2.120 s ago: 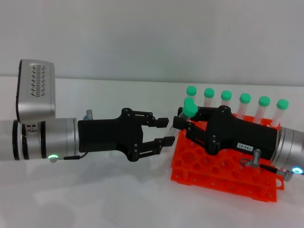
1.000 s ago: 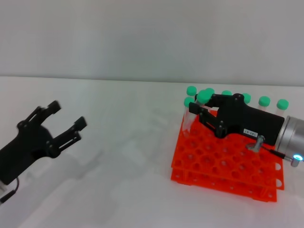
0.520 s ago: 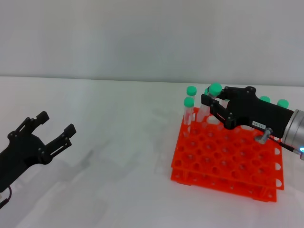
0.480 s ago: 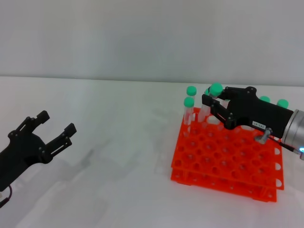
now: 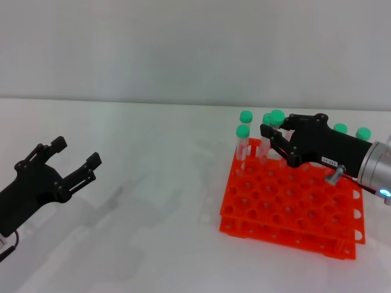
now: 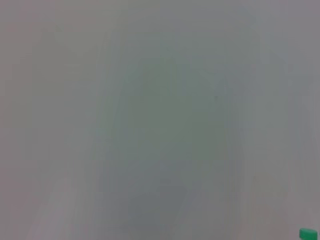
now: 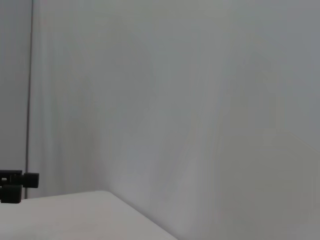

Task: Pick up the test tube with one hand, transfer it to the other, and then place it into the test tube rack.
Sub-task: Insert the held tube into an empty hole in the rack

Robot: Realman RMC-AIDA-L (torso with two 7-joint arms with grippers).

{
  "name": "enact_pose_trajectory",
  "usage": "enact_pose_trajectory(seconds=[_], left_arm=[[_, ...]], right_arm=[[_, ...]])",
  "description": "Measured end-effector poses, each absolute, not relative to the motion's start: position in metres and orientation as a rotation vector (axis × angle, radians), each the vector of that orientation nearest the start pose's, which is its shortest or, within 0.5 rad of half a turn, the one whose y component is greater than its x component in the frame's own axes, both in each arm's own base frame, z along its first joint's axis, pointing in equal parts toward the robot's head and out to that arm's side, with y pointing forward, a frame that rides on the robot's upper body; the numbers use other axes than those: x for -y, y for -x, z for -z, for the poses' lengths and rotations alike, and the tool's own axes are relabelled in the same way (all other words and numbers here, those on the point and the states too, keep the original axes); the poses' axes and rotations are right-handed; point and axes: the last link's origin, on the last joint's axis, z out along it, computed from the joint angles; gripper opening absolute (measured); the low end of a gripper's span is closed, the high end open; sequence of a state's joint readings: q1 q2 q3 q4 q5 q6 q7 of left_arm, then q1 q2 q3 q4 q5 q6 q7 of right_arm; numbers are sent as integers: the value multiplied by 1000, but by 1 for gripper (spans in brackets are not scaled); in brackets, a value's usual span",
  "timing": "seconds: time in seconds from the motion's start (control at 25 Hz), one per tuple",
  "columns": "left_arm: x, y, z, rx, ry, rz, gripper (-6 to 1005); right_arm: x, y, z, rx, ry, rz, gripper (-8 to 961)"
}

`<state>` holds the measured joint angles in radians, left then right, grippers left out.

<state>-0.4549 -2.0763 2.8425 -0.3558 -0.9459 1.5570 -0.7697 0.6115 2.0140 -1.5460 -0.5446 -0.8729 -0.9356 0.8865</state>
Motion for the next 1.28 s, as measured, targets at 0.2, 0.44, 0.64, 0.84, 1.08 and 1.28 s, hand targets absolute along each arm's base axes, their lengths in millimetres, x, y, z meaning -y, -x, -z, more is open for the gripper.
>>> enact_pose_trajectory(seconds=[0.2, 0.44, 0.64, 0.84, 1.08, 1.28], left_arm=[[-296, 344, -31, 547, 1960, 864, 890], [-299, 343, -32, 544, 1959, 860, 889], [-300, 342, -32, 542, 1960, 860, 889], [-301, 343, -32, 546, 1958, 852, 889], [-302, 343, -32, 547, 1957, 853, 889], [-302, 343, -32, 548, 1958, 854, 890]], right_arm=[[-404, -194, 37, -223, 2380, -748, 266], [-405, -194, 38, -233, 2386, -743, 273], [-405, -194, 43, -246, 2401, -711, 279], [-405, -195, 43, -254, 2404, -710, 285], [-409, -193, 45, -250, 2404, -681, 292], [-412, -189, 54, -233, 2423, -619, 298]])
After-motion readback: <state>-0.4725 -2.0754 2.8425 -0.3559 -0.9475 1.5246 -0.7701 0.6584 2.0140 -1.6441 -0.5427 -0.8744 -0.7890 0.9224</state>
